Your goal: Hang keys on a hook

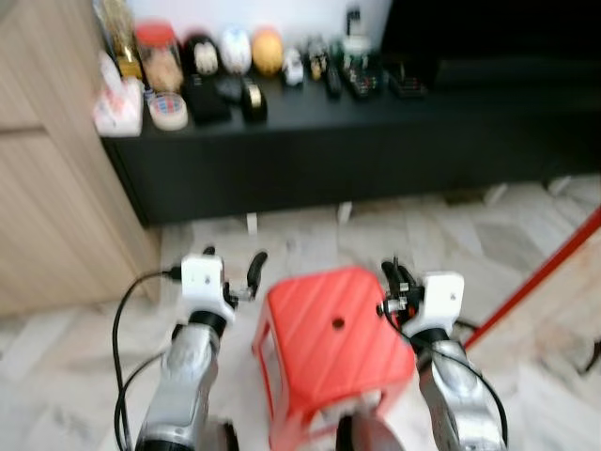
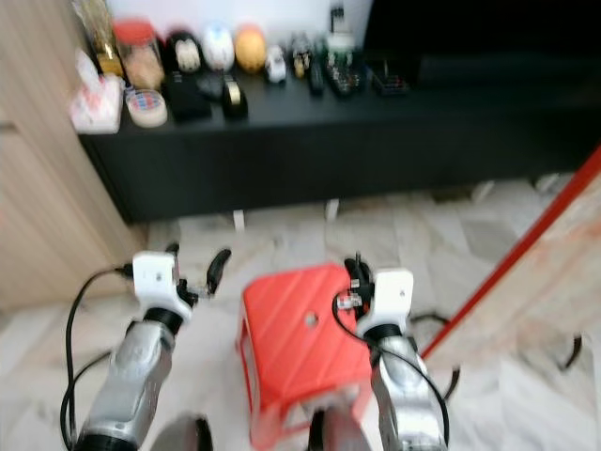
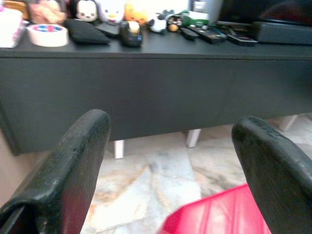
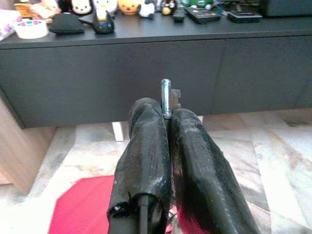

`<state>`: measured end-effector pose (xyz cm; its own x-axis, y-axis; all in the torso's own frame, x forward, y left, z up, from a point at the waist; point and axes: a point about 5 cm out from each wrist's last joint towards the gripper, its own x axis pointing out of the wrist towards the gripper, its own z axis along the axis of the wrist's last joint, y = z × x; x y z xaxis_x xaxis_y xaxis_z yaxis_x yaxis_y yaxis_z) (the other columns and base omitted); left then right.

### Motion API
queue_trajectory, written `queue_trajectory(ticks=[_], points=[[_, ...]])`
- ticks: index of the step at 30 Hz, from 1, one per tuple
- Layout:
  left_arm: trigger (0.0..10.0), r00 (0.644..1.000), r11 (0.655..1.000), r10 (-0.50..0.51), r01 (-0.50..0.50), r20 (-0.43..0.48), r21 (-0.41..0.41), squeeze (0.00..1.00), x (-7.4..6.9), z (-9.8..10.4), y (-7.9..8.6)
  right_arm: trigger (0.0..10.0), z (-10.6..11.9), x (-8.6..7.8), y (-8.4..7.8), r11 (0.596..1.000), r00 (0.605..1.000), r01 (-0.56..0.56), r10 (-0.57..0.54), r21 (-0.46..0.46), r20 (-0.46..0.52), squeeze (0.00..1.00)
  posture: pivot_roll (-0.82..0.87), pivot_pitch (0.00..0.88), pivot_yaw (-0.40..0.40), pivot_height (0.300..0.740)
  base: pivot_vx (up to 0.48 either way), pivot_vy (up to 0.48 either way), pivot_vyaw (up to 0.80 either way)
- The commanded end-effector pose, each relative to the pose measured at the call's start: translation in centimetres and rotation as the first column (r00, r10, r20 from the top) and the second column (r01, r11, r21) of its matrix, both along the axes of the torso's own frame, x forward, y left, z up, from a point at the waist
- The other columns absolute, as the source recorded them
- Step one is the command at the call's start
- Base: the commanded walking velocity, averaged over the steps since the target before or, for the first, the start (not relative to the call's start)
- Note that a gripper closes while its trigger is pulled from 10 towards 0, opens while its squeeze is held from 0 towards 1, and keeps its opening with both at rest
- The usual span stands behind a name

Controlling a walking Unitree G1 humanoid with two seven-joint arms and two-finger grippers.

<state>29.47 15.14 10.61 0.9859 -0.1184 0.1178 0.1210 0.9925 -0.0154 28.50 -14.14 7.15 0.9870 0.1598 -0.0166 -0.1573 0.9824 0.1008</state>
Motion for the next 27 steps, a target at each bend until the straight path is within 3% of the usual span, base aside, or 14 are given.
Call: queue_trajectory(ticks=[1,12,15,18,22,24,27], points=[[10.0,1.0,1.0,0.009,-0.009,-0.03,0.011,0.0,-0.1,-1.0,0.3,10.0,-0.6,-0.1,-0.5,1.0,1.0,0.018,-0.018,0.006,-0.012,0.0,0.03,0.034,-0.108,0.74,0.0,0.0,0.0],[10.0,0.975,0.998,0.063,-0.057,-0.213,0.034,0.0,-1.1,-5.8,2.4,10.0,-5.2,-1.5,-1.7,0.994,0.974,0.107,-0.106,-0.003,-0.201,0.0,0.02,0.011,-0.1,0.74,0.0,0.0,0.0],[10.0,0.96,0.997,0.071,-0.06,-0.269,0.047,0.0,-1.6,-7.2,3.0,10.0,-7.0,-2.3,-2.2,0.989,0.949,0.147,-0.143,-0.006,-0.28,0.0,0.03,0.005,-0.096,0.74,0.0,0.0,0.0],[10.0,0.938,0.997,0.069,-0.052,-0.34,0.06,0.0,-2.0,-8.8,3.6,10.0,-8.8,-3.3,-2.8,0.983,0.919,0.168,-0.182,-0.07,-0.35,0.0,0.04,0.0,-0.082,0.74,0.0,0.0,0.0],[10.0,0.918,0.996,0.068,-0.04,-0.39,0.08,0.0,-2.5,-9.9,4.0,10.0,-10.0,-4.2,-2.9,0.98,0.89,0.182,-0.2,-0.082,-0.409,0.0,0.04,0.0,-0.071,0.74,0.0,0.0,0.0],[10.0,0.883,0.994,0.082,-0.04,-0.462,0.099,0.0,-3.3,-11.3,4.5,10.0,-11.8,-6.0,-2.9,0.977,0.844,0.185,-0.212,-0.104,-0.492,0.0,0.04,0.0,-0.054,0.74,0.0,0.0,0.0],[10.0,0.861,0.994,0.08,-0.031,-0.502,0.105,0.0,-3.8,-12.0,4.7,10.0,-12.5,-6.8,-2.8,0.975,0.823,0.192,-0.222,-0.112,-0.522,0.0,0.03,0.0,-0.043,0.74,0.0,0.0,0.0]])
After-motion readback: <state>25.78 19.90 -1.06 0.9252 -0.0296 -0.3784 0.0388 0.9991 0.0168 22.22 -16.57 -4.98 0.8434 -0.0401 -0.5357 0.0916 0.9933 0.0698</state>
